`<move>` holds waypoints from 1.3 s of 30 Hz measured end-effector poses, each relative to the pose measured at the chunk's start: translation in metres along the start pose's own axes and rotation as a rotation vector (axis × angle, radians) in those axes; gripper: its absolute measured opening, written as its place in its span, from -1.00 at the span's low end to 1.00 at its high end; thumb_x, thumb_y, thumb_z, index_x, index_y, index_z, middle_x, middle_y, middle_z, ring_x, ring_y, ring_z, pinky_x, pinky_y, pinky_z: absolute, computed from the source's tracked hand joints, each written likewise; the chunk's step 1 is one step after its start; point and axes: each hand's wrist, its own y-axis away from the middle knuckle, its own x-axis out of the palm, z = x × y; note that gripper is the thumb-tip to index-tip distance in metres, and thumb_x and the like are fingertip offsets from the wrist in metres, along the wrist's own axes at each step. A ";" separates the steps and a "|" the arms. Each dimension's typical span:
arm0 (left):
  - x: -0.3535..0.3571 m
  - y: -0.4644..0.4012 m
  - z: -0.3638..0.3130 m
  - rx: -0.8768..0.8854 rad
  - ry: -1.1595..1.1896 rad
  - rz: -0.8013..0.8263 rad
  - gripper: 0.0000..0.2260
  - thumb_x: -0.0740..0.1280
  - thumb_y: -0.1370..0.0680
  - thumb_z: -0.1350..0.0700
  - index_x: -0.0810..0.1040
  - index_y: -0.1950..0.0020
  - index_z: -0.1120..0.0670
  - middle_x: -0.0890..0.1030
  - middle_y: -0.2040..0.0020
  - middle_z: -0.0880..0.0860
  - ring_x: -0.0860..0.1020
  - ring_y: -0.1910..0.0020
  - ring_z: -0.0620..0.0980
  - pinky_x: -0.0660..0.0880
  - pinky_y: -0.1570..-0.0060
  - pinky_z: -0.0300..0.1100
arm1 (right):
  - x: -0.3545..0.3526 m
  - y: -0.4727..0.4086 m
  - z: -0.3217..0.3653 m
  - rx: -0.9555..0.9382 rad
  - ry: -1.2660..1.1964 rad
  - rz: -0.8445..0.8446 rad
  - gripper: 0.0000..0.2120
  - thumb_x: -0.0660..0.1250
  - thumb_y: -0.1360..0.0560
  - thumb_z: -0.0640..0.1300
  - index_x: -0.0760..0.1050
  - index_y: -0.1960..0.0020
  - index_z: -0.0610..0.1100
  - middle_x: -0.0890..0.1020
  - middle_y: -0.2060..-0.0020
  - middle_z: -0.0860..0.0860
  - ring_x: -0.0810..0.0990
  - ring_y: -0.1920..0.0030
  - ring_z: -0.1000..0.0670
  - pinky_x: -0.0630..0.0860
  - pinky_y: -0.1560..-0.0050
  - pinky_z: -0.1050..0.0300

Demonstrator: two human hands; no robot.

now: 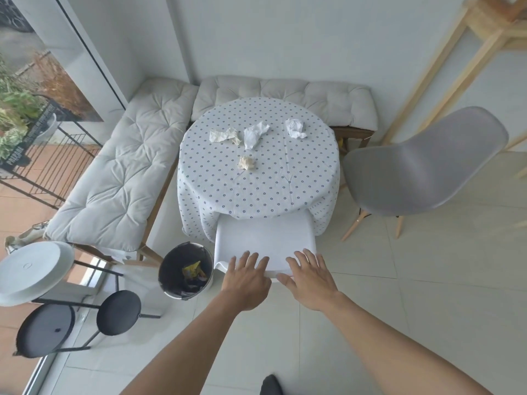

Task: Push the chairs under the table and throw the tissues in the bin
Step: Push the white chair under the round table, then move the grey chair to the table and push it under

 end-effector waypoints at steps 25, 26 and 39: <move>-0.117 -0.194 -0.343 0.131 -0.167 -0.067 -0.36 -0.09 -0.71 -0.24 -0.25 -0.69 -0.02 -0.31 -0.69 0.10 -0.34 -0.65 0.14 -0.21 -0.61 0.32 | -0.145 0.071 -0.398 0.326 -0.042 -0.143 -0.27 -0.17 -0.62 0.38 0.11 -0.62 -0.04 -0.02 -0.66 -0.14 -0.16 -0.63 -0.18 -0.13 -0.58 -0.29; -0.121 -0.204 -0.363 0.121 -0.158 -0.064 -0.36 -0.09 -0.71 -0.25 -0.24 -0.69 -0.02 -0.31 -0.69 0.10 -0.34 -0.65 0.15 -0.21 -0.61 0.32 | -0.150 0.073 -0.421 0.315 -0.032 -0.133 -0.27 -0.17 -0.62 0.38 0.11 -0.62 -0.04 -0.02 -0.65 -0.14 -0.16 -0.63 -0.18 -0.14 -0.58 -0.29; -0.174 -0.343 -0.526 0.033 -0.106 -0.097 -0.36 -0.08 -0.71 -0.25 -0.23 -0.69 -0.02 -0.28 -0.70 0.11 -0.32 -0.66 0.17 -0.21 -0.60 0.33 | -0.207 0.051 -0.635 0.242 0.016 -0.159 -0.30 -0.12 -0.63 0.37 0.15 -0.60 -0.04 0.02 -0.65 -0.13 -0.14 -0.63 -0.17 -0.08 -0.57 -0.31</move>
